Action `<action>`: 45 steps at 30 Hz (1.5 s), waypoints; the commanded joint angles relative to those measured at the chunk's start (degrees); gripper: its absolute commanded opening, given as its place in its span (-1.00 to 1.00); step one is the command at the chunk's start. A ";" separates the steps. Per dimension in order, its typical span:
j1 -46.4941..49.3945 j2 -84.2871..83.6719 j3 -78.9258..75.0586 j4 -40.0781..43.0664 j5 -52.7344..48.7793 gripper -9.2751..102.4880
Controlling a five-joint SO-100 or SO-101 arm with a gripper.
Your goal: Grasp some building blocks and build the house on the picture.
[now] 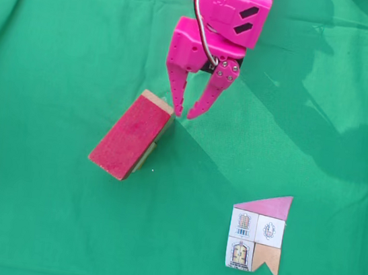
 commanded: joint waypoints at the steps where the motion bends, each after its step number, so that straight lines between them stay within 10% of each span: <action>1: -2.29 5.19 5.45 -0.53 -0.09 -0.83; 45: -9.76 32.61 39.29 0.00 0.70 -0.82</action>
